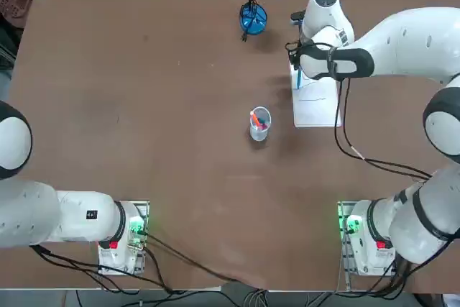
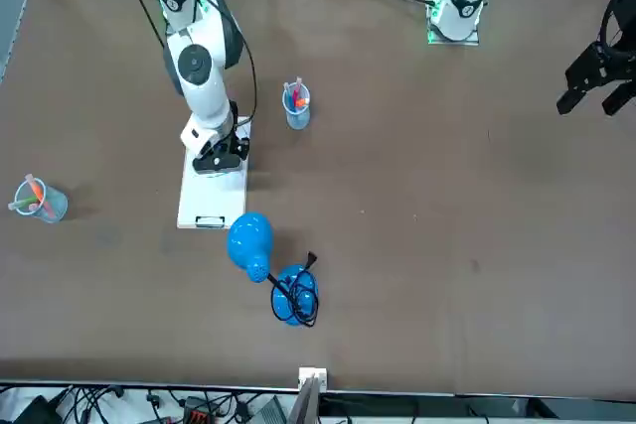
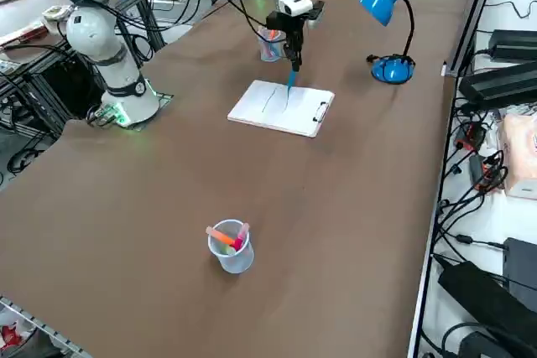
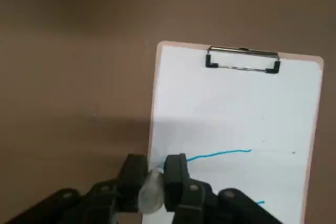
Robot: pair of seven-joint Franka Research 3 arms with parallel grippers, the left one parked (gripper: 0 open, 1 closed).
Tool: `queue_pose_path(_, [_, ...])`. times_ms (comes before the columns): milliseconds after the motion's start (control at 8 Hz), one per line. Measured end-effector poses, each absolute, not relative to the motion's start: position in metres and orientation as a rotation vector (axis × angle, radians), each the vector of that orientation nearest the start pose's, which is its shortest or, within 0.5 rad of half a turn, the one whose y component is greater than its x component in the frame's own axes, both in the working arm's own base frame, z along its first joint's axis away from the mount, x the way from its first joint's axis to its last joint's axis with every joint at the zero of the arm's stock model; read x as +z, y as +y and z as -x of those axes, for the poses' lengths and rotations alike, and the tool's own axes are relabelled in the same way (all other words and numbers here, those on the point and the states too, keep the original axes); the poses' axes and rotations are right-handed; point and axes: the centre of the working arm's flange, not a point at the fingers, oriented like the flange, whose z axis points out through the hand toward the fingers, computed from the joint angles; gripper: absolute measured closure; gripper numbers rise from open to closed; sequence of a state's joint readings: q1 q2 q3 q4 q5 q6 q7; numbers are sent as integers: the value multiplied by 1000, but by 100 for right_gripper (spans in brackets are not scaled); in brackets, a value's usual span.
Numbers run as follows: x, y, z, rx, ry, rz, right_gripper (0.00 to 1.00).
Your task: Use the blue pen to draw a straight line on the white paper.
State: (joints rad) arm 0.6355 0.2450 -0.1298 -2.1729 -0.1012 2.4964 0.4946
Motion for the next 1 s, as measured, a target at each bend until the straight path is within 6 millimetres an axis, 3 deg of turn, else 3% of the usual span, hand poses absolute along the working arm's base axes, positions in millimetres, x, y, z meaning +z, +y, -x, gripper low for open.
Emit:
queue_pose_path(250, [299, 289, -498, -203, -156, 3165, 78])
queue_pose_path(500, [343, 284, -512, -133, -164, 3204, 78])
queue_pose_path(750, [411, 249, -534, -44, -229, 3236, 78])
queue_pose_path(1000, [446, 181, -557, -33, -297, 3229, 78])
